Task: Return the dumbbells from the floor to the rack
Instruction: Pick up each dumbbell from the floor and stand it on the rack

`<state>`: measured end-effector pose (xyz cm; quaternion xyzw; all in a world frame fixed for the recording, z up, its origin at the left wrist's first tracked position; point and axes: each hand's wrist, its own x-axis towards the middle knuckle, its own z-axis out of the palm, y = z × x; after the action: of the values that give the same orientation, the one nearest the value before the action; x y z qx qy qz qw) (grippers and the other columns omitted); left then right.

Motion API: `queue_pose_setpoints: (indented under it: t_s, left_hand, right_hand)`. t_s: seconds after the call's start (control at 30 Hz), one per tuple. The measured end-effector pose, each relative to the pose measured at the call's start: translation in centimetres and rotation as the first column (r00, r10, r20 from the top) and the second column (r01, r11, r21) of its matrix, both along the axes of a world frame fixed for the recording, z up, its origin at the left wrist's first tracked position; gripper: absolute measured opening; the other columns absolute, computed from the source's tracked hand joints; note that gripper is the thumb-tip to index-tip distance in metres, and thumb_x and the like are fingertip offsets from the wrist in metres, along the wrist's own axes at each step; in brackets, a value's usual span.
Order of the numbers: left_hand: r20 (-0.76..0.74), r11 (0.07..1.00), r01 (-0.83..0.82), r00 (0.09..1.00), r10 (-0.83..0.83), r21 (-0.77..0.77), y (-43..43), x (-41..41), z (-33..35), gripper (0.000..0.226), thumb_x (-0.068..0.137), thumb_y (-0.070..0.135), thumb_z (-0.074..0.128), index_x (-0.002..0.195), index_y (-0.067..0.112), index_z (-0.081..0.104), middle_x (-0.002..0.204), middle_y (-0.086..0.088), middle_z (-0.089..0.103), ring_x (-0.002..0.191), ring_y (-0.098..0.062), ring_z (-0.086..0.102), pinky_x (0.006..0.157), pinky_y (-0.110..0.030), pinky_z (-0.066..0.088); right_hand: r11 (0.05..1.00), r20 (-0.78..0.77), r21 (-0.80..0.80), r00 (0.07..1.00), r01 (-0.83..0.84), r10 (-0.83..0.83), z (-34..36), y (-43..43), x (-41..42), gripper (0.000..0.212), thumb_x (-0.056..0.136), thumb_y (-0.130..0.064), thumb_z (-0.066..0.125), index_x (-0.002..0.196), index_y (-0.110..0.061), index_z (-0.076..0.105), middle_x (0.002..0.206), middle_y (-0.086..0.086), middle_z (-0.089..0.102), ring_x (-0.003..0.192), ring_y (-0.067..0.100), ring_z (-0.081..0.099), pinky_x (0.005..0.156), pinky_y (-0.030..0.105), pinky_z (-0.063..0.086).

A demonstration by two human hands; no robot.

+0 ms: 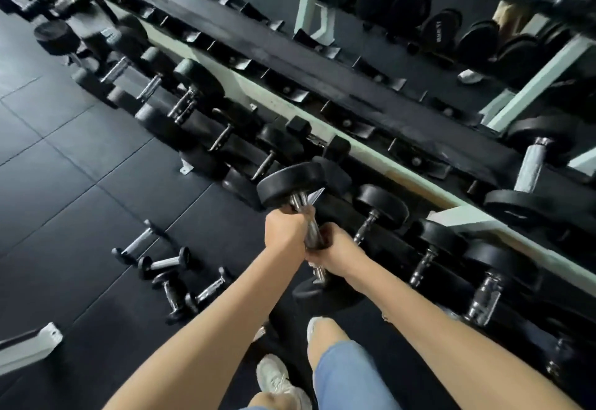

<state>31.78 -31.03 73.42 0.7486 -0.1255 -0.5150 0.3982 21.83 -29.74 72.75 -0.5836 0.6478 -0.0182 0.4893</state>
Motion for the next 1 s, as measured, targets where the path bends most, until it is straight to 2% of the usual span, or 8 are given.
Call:
queue_pose_setpoints:
  t_s: [0.1,0.23,0.37,0.5,0.63,0.83,0.93,1.0]
  left_hand:
    - [0.031,0.990,0.144,0.989,-0.143,-0.013,-3.9,-2.6,0.6,0.017,0.071,0.022,0.076,0.064,0.021,0.061,0.076,-0.007,0.069,0.084,-0.030,0.070,0.083,-0.045,0.058]
    - [0.035,0.969,0.247,0.968,-0.248,0.006,-9.5,-6.7,1.2,0.014,0.073,0.020,0.076,0.077,0.017,0.063,0.081,-0.007,0.068,0.089,-0.029,0.068,0.087,-0.039,0.056]
    - [0.041,0.938,0.348,0.937,-0.347,-0.003,-15.5,-11.3,1.4,0.018,0.075,0.017,0.075,0.090,0.010,0.069,0.082,-0.007,0.067,0.089,-0.029,0.068,0.087,-0.039,0.055]
    - [0.069,0.885,0.465,0.884,-0.463,-0.017,-21.3,-16.2,1.4,0.012,0.077,0.017,0.074,0.083,0.014,0.064,0.075,-0.002,0.064,0.079,-0.025,0.064,0.079,-0.032,0.055]
    - [0.092,0.820,0.573,0.817,-0.570,-0.004,-26.6,-20.6,1.0,0.017,0.081,0.020,0.071,0.096,0.013,0.070,0.078,0.002,0.063,0.076,-0.019,0.060,0.070,-0.024,0.046]
    - [0.082,0.736,0.674,0.731,-0.677,0.064,-32.4,-25.5,-0.4,0.023,0.082,0.022,0.070,0.102,0.011,0.069,0.086,-0.002,0.064,0.087,-0.023,0.062,0.079,-0.026,0.047]
    - [0.072,0.711,0.697,0.707,-0.703,0.093,-34.3,-26.9,-1.2,0.024,0.083,0.023,0.069,0.103,0.011,0.068,0.089,-0.003,0.066,0.088,-0.024,0.063,0.083,-0.029,0.049]
    - [0.077,0.704,0.702,0.700,-0.710,0.107,-35.2,-27.4,-1.9,0.022,0.084,0.023,0.069,0.103,0.013,0.068,0.092,-0.003,0.067,0.092,-0.025,0.064,0.085,-0.030,0.050]
  right_hand:
    - [0.983,0.061,0.012,0.981,0.184,-0.185,0.6,-2.3,-2.1,0.032,0.072,-0.032,0.072,0.097,-0.025,0.053,0.093,0.000,0.071,0.092,0.024,0.067,0.088,0.046,0.054]
    - [0.944,0.091,-0.049,0.942,0.328,-0.323,-0.8,-6.7,-5.6,0.054,0.051,-0.050,0.066,0.095,-0.021,0.059,0.083,-0.005,0.070,0.081,0.018,0.066,0.083,0.048,0.055]
    - [0.883,0.111,-0.047,0.881,0.467,-0.460,-0.4,-11.6,-9.4,0.048,0.052,-0.043,0.067,0.094,-0.024,0.054,0.091,0.004,0.071,0.089,0.028,0.068,0.084,0.049,0.054]
    - [0.847,0.099,-0.076,0.849,0.526,-0.518,-1.3,-16.8,-13.9,0.050,0.046,-0.051,0.066,0.087,-0.024,0.053,0.080,-0.001,0.068,0.082,0.029,0.068,0.081,0.053,0.054]
    - [0.777,0.094,-0.057,0.778,0.627,-0.621,-1.4,-21.2,-17.6,0.049,0.042,-0.048,0.060,0.083,-0.020,0.054,0.073,0.002,0.069,0.078,0.032,0.068,0.080,0.050,0.055]
    - [0.699,0.068,-0.031,0.699,0.714,-0.712,-2.8,-26.2,-21.5,0.024,0.072,-0.020,0.070,0.083,-0.019,0.048,0.073,-0.004,0.058,0.075,0.020,0.056,0.081,0.044,0.049]
    - [0.677,0.042,-0.013,0.676,0.736,-0.735,-3.8,-28.0,-22.5,0.029,0.073,-0.020,0.069,0.077,-0.019,0.041,0.065,-0.008,0.048,0.066,0.015,0.046,0.071,0.036,0.040]
    - [0.670,0.057,0.007,0.669,0.742,-0.741,-4.5,-28.9,-22.9,0.029,0.070,-0.025,0.069,0.075,-0.024,0.040,0.065,-0.009,0.046,0.070,0.019,0.045,0.072,0.036,0.040]
